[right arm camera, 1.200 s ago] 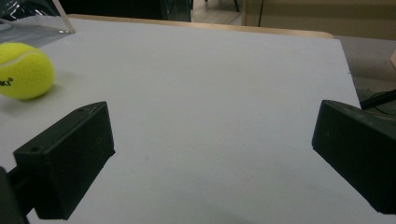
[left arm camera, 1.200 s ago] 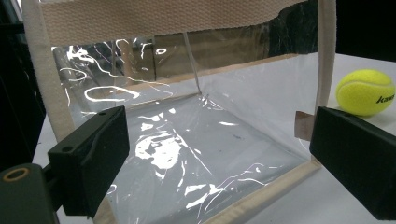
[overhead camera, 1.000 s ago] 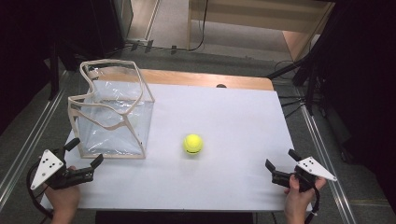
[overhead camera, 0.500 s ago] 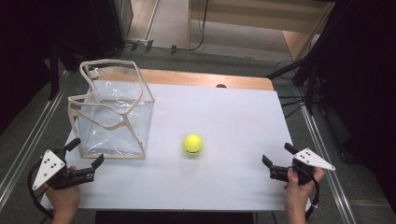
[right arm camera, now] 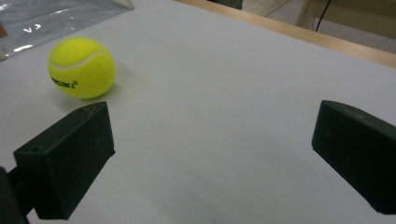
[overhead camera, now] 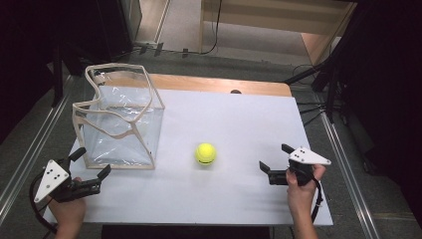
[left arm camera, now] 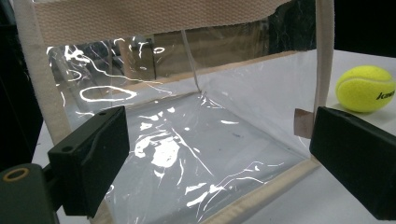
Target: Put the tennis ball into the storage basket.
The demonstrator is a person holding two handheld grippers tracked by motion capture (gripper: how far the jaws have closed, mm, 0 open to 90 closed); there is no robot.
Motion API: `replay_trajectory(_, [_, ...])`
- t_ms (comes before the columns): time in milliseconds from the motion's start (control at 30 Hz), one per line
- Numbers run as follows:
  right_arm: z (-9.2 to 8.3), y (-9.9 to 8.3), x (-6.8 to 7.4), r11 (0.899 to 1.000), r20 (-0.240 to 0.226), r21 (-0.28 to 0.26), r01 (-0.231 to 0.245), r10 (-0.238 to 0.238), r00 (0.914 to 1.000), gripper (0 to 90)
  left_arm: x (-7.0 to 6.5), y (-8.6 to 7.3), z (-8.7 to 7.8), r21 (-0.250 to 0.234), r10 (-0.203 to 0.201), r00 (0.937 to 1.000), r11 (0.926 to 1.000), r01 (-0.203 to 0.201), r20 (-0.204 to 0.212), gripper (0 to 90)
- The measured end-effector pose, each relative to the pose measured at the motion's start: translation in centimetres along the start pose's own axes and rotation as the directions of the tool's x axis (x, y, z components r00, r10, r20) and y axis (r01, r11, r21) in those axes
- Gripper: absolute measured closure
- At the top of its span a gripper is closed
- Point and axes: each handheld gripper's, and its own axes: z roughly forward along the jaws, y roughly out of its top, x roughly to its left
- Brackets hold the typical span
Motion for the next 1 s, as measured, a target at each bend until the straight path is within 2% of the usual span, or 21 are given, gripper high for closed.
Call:
replay_trajectory(133, [1.0, 0.9, 0.7, 0.999, -0.015, 0.018, 0.03, -0.029, 0.9994, 0.0, 0.0, 0.0, 0.0, 0.001, -0.002, 1.0, 1.0, 0.002, -0.001, 5.3])
replay_trajectory(400, [2.5, 2.1, 1.5, 0.997, -0.067, 0.046, 0.054, -0.05, 0.9965, 0.0, 0.0, 0.0, 0.0, 0.001, -0.002, 1.0, 1.0, 0.002, 0.001, 5.4])
replay_trajectory(1000, [4.8, 3.8, 3.0, 0.989, -0.137, 0.093, 0.112, -0.098, 0.9857, 0.0, 0.0, 0.0, 0.0, 0.002, 0.002, 1.0, 1.0, -0.002, 0.002, 5.4])
